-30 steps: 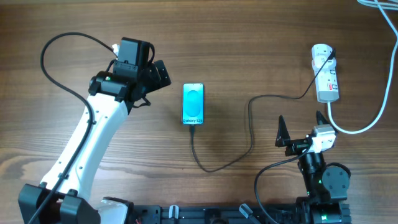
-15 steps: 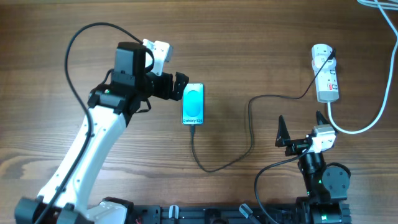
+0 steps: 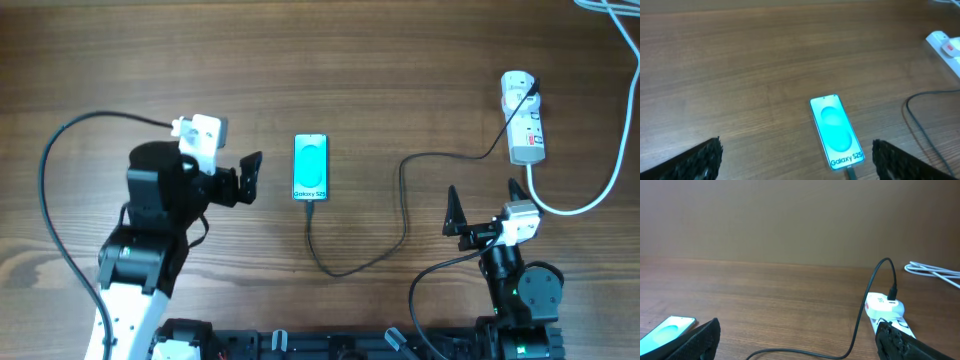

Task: Plug charger to phone and switch on socket

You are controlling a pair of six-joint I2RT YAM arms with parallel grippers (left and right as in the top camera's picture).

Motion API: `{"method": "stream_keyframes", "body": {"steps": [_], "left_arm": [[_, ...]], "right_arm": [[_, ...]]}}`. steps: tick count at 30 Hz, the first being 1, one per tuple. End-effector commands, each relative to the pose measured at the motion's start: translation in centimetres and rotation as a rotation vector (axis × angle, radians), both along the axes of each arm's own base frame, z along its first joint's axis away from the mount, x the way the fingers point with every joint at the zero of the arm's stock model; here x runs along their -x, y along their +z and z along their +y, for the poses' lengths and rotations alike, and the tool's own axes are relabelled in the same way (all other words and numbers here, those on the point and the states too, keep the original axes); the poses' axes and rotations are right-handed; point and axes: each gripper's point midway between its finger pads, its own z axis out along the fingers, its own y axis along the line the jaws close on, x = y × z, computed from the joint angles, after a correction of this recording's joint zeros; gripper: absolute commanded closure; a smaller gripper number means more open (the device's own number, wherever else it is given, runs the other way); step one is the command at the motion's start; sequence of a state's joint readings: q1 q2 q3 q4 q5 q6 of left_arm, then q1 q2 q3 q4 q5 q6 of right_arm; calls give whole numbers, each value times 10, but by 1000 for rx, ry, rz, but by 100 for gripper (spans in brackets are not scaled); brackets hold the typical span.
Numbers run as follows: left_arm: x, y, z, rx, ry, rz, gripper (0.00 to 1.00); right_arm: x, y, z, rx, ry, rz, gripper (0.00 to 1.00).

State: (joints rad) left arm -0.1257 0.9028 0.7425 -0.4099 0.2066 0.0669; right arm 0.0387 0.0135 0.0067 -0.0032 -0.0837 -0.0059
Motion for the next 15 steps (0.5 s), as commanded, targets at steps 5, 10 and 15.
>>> {"method": "stream_keyframes", "body": {"steps": [5,10,15], "left_arm": [[26,-3,3,106,24,-265,0],[53,13,8,171,42,-415,0],[58,-3,25,211,151,-478,0]], "right_arm": [[0,2,-2,17,-13,-13,0],[0,2,-2,17,-13,-13,0],[0,2,-2,17,-13,-13,0]]}}
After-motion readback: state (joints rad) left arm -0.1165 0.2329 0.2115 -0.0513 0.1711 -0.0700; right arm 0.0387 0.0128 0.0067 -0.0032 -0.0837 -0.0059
